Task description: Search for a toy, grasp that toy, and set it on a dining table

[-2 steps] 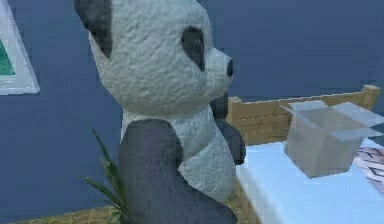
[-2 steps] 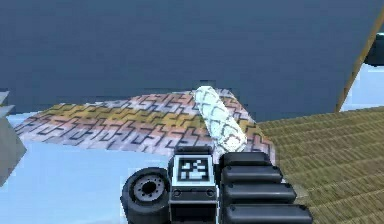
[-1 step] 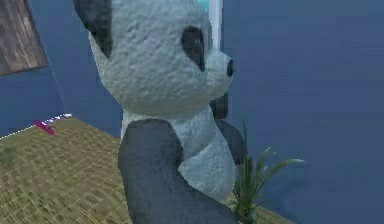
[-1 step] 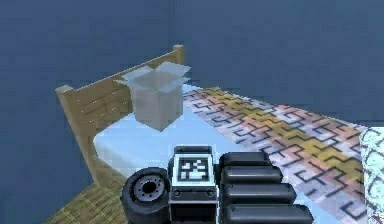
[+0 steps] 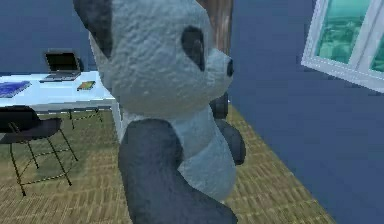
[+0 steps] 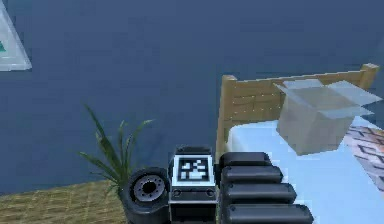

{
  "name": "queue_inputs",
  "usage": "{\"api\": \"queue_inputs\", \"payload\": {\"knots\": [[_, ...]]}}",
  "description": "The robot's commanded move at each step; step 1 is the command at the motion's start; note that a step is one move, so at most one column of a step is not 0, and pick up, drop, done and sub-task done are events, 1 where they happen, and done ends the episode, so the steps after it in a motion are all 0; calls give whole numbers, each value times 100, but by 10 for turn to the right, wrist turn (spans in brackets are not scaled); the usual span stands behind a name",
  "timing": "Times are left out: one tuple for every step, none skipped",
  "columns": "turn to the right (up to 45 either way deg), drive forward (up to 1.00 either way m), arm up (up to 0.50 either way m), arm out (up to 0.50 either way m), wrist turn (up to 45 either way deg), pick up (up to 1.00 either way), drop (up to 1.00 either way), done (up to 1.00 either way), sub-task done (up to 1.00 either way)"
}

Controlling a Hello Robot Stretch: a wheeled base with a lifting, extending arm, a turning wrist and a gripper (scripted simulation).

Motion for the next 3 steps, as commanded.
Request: {"api": "queue_inputs", "payload": {"knots": [[-450, 0, 0, 0, 0, 0, 0, 0, 0], [-180, 0, 0, 0, 0, 0, 0, 0, 0], [0, 100, 0, 0, 0, 0, 0, 0, 0]]}}
